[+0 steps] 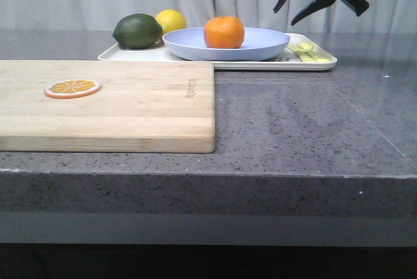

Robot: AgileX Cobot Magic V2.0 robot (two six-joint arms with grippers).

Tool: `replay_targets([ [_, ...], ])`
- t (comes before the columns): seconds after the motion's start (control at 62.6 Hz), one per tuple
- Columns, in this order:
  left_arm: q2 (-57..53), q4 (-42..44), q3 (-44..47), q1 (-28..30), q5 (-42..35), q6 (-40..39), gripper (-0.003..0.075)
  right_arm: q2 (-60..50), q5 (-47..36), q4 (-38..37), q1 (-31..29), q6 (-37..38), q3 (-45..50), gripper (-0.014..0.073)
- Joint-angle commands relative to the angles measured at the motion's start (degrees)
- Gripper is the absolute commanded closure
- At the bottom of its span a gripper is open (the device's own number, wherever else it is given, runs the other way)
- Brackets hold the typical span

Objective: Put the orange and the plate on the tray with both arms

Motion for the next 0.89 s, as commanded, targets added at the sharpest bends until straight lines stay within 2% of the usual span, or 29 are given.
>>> replay_targets([
  [0.0,0.20,-0.61,-1.36,0.17,-3.97,-0.60,0.0120,-6.47,-1.39,-1.11,-0.08,-0.25,-1.85,0.0292],
  [0.208,0.20,-1.82,-1.36,0.17,-3.97,-0.60,0.0120,-12.75,2.33,-9.91,-0.08,-1.91,-1.85,0.0293],
  [0.431,0.20,-1.82,-1.36,0.17,-3.97,-0.60,0.0120,-19.65,9.84,-11.87,-0.08,-9.82,-1.85,0.0293],
  [0.607,0.20,-1.82,-1.36,0.17,-3.97,-0.60,0.0120,-24.03,14.62,-17.96,0.44,-12.90,-0.87,0.0293],
  [0.75,0.20,-1.82,-1.36,0.17,-4.07,-0.60,0.0120,-29.18,14.51,-19.77,0.50,-17.26,5.99,0.0293],
  [0.878,0.20,-1.82,-1.36,0.17,-4.07,-0.60,0.0120,-36.45,11.67,-22.07,0.50,-21.41,17.27,0.0293],
])
